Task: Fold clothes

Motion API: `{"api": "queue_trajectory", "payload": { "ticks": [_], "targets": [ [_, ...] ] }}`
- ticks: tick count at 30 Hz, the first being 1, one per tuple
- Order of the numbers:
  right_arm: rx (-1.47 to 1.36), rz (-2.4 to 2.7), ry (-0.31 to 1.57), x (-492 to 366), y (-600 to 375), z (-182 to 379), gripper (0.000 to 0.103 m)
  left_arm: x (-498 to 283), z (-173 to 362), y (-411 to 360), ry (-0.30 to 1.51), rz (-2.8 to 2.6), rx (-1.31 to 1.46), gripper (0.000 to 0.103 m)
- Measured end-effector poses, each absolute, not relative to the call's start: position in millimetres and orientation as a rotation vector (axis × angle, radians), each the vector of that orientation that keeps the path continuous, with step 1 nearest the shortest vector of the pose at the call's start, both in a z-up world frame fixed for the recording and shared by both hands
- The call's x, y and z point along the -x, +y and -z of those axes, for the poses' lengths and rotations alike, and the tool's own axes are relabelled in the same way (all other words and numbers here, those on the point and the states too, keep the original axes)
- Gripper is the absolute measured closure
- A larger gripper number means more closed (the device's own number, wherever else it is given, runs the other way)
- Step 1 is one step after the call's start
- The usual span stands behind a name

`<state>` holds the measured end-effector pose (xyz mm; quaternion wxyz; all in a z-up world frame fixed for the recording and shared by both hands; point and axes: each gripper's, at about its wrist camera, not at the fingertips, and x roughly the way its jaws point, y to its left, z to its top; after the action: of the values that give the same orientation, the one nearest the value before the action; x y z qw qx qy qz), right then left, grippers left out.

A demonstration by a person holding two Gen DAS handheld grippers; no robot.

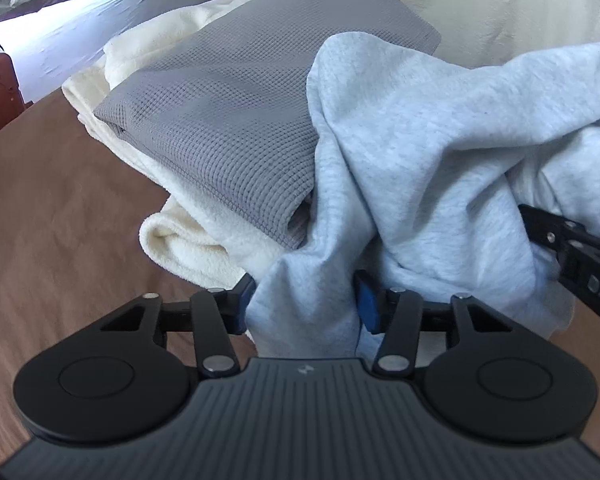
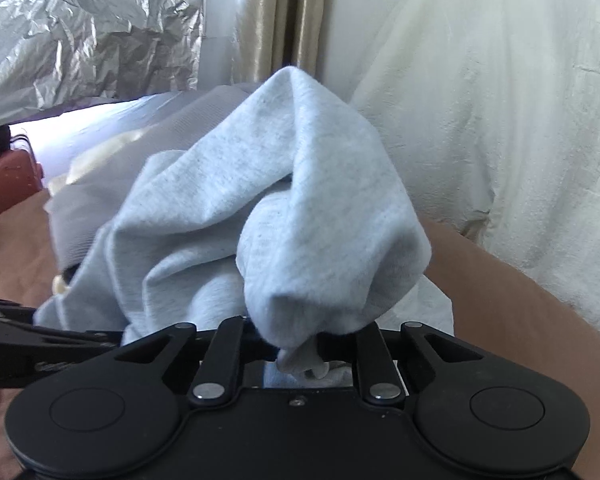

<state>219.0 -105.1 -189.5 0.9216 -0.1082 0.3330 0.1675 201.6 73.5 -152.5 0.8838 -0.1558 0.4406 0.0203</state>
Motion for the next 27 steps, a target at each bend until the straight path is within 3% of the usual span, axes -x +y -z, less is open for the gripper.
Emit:
{"api": "queue_trajectory", "payload": {
  "ticks": [7, 27],
  "targets": [
    [0.195, -0.386, 0.680, -202.2, -102.3, 177.9, 0.085, -196.7, 149.4, 78.7, 0.916, -0.018, 0.358, 0.063],
    [0.160, -0.441, 0.676, -189.8, -101.7, 175.1, 0.085, -181.2, 137.6, 76.8, 0.891, 0.020, 0.365, 0.064]
  ]
}}
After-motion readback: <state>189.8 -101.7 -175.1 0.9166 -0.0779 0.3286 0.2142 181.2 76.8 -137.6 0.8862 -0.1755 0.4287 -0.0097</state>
